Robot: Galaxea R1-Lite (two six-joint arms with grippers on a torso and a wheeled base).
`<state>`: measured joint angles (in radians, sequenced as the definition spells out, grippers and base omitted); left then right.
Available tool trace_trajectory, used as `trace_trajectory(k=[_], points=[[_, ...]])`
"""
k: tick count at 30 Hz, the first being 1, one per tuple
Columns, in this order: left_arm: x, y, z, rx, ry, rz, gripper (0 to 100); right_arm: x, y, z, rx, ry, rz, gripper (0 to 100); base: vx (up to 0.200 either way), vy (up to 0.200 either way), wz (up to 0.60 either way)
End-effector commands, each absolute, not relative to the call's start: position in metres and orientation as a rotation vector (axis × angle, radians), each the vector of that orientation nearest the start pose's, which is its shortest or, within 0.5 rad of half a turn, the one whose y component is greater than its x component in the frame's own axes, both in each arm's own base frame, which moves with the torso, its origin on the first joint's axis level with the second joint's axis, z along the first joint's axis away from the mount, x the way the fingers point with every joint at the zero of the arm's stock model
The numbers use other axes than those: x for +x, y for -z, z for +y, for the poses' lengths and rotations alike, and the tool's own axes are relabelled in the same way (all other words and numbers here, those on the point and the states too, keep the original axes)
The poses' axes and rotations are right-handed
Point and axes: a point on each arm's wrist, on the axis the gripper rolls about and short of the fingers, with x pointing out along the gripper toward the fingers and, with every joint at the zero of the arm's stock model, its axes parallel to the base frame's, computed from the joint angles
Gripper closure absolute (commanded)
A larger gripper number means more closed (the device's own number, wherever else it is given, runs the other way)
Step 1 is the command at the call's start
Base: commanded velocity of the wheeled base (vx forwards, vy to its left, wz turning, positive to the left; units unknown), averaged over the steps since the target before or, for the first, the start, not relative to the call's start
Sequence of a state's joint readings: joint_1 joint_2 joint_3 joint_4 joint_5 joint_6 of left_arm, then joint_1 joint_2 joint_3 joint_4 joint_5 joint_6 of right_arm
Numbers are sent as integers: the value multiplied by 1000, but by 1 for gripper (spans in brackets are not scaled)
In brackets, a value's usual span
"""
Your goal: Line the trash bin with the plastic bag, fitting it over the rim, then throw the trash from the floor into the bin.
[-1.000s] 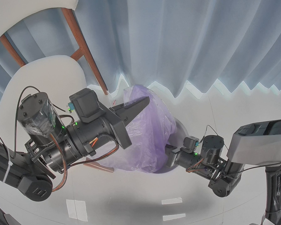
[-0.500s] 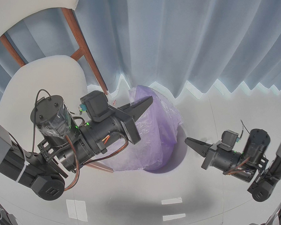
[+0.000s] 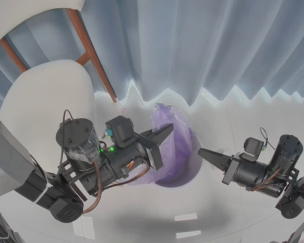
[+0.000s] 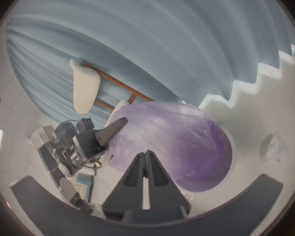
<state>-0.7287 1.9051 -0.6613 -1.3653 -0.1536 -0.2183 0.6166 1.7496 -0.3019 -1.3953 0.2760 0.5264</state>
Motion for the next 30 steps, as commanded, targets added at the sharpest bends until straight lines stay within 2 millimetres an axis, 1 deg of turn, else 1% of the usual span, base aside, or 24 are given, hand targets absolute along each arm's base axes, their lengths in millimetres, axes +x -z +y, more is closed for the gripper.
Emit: trace_trajectory(k=[1, 4, 5, 6, 9, 13, 14, 19, 23, 27, 28, 30], points=[[242, -129, -225, -168, 888, 36, 100, 191, -136, 146, 592, -850, 325, 100, 0, 0, 0], [231, -123, -228, -112, 915, 48, 100, 188, -134, 145, 606, -836, 390, 100, 0, 0, 0], [231, -123, -228, -112, 915, 48, 100, 188, -134, 145, 606, -836, 390, 100, 0, 0, 0], [224, -117, -229, -82, 934, 64, 100, 187, -129, 145, 596, -819, 441, 100, 0, 0, 0], [216, -110, -230, -43, 953, 83, 100, 186, -125, 144, 590, -803, 481, 100, 0, 0, 0], [216, -104, -229, -19, 950, 95, 100, 183, -123, 142, 587, -797, 497, 100, 0, 0, 0], [218, -100, -230, -16, 947, 100, 100, 181, -121, 141, 582, -795, 511, 100, 0, 0, 0], [217, -87, -233, -18, 958, 89, 100, 180, -118, 141, 582, -795, 523, 100, 0, 0, 0], [218, -82, -236, -8, 964, 58, 100, 175, -113, 149, 576, -823, 562, 100, 0, 0, 0], [217, -80, -233, 2, 959, 65, 100, 170, -105, 156, 557, -840, 605, 100, 0, 0, 0], [216, -80, -233, 3, 964, 66, 100, 169, -106, 156, 555, -841, 605, 0, 0, 0, 0], [213, -80, -233, 15, 969, 62, 100, 169, -107, 156, 564, -843, 601, 0, 0, 0, 0]])
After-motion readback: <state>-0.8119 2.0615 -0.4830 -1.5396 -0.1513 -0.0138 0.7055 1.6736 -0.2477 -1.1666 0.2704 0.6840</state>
